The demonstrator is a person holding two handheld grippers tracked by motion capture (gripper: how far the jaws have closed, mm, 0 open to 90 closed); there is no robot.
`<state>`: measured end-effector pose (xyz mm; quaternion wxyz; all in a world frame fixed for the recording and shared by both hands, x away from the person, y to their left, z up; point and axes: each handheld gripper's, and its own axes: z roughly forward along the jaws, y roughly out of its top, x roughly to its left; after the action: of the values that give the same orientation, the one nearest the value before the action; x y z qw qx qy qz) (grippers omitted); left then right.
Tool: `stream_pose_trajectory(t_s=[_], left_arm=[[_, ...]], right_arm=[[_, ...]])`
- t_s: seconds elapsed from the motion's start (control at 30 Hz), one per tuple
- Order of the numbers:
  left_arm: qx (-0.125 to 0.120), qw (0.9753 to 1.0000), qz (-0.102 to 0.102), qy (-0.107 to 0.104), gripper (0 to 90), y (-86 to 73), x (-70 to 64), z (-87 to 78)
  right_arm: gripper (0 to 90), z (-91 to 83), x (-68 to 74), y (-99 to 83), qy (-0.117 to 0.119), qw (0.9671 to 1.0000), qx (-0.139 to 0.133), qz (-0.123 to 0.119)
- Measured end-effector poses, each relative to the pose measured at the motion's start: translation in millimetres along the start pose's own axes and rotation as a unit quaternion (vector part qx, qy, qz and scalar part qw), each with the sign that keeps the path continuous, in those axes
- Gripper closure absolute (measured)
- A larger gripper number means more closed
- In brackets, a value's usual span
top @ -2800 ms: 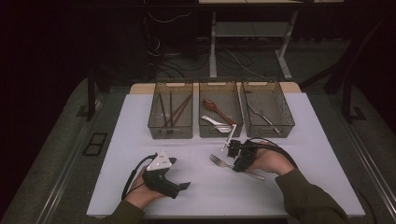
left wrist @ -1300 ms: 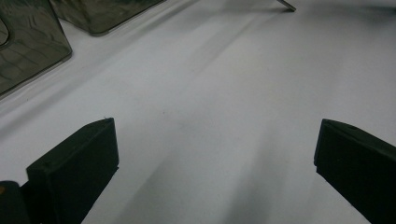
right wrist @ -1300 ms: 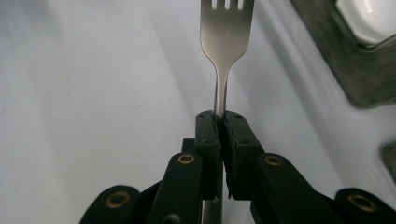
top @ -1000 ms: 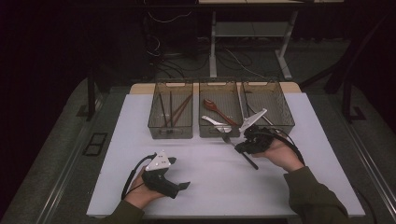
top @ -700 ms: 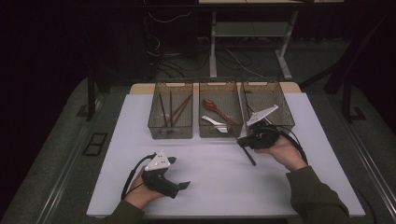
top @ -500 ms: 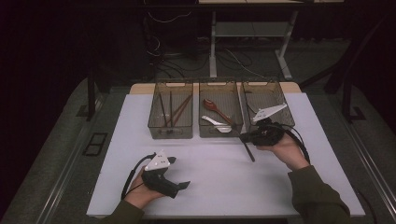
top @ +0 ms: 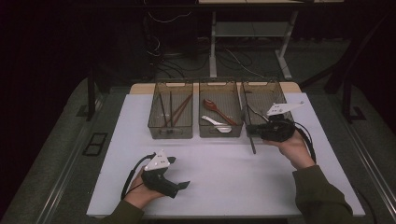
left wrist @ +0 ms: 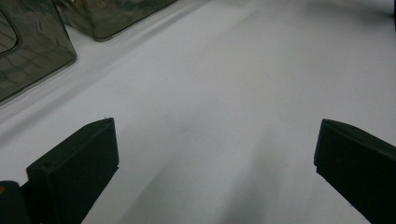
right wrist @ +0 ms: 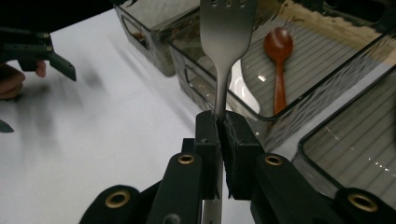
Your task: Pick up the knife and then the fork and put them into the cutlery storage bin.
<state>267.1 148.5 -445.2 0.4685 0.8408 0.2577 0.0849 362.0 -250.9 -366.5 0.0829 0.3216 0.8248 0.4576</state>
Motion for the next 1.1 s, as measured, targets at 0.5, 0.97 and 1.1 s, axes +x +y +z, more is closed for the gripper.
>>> stream_pose_trajectory(t_s=[0.5,0.97,1.1], left_arm=[[0.002,1.0,0.0,0.0,0.0,-0.1,0.4,0.2],[-0.003,1.0,-0.003,0.0,0.0,0.3,0.3,-0.2],[-0.001,1.0,-0.001,0.0,0.0,0.6,0.1,0.0]], right_arm=[[84.2,-26.9,-15.7,2.0,-0.031,0.9986,-0.039,0.017],[84.2,-59.5,-40.5,17.6,-0.08,0.9942,-0.067,0.026],[84.1,-63.7,-49.0,23.2,-0.095,0.9927,-0.068,0.029]])
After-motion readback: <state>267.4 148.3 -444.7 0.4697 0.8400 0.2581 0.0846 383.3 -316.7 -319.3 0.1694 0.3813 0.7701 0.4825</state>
